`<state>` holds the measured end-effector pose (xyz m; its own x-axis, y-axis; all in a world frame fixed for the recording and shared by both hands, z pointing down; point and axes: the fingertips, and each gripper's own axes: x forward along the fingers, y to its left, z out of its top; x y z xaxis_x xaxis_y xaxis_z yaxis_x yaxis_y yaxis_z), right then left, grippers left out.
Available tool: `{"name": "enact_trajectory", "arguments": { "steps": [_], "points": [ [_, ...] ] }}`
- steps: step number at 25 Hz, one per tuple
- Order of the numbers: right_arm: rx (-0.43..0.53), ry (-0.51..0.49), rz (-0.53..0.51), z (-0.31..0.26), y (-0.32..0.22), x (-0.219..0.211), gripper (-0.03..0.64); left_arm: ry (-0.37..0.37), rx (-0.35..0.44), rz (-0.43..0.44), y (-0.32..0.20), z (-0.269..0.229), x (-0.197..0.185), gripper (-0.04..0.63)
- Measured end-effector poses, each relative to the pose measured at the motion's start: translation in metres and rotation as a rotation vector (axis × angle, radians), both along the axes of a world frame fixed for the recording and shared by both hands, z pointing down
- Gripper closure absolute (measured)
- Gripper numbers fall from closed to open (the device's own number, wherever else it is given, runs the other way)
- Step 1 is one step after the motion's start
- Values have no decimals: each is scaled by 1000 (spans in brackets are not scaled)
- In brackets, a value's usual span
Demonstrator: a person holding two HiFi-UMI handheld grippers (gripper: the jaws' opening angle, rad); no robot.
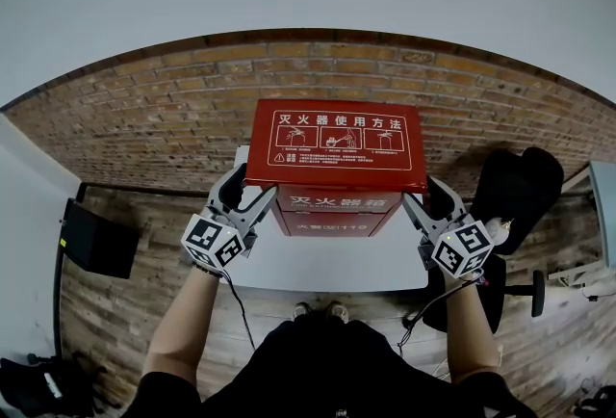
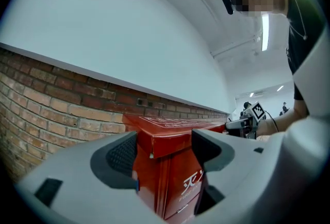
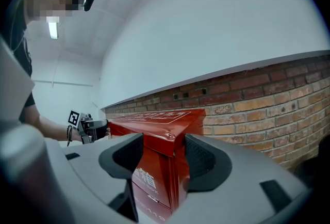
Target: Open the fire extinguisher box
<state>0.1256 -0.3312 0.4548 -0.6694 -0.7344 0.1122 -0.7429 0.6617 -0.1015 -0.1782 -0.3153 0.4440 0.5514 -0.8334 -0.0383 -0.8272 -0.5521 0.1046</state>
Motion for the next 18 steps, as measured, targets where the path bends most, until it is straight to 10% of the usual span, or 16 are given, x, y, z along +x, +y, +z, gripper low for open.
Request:
{"name": "enact_trajectory", "arguments": {
  "steps": [18],
  "points": [
    [-7, 87, 13, -21, 2, 1, 385, -87, 6, 13, 1, -18, 2, 235]
  ]
}}
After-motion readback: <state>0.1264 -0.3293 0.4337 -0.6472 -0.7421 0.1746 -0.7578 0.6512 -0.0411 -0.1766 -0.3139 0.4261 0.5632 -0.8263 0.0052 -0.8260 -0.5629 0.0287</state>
